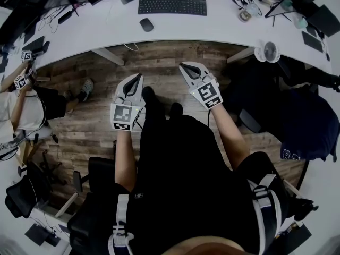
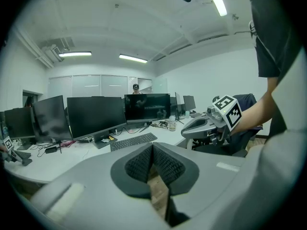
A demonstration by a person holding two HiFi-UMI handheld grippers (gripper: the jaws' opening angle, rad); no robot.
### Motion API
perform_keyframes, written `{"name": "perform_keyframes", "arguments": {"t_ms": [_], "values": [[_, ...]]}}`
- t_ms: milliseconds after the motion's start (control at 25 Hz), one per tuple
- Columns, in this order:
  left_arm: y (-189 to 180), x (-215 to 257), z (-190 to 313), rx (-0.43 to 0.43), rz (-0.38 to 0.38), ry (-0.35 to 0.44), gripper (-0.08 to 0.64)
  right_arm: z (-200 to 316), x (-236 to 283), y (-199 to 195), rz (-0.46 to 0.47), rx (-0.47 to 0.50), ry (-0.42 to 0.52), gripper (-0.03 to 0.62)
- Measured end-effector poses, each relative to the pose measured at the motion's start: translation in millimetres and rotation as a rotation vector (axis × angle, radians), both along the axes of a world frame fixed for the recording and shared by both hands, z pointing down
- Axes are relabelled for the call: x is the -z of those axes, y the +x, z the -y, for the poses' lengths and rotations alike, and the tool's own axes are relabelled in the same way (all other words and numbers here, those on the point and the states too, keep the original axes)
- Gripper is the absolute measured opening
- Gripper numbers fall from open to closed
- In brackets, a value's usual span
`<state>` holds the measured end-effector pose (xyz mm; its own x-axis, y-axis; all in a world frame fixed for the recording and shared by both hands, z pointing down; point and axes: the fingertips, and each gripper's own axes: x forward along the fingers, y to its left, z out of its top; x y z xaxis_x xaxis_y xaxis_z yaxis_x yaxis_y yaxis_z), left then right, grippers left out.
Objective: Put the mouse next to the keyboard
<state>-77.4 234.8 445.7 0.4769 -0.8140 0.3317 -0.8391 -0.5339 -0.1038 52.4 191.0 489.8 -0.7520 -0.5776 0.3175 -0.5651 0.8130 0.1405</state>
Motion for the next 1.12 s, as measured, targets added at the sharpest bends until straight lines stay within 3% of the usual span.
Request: {"name": "perform_keyframes", "arguments": {"t_ms": [440,840,1120], "values": [[1,3,7,-0.008,-0.005,0.011,0.008,4,4,0,0.008,-0.001,0.012,0.024],[-6,3,17,0.023,0.008,0.006,0.106,16,11,-3,0.054,-0.005,0.03,0.203],[-8,7,19,0.031,0.003,0.019,0.124,19,12,-5,0.063,-0.008,0.031,0.255]]}}
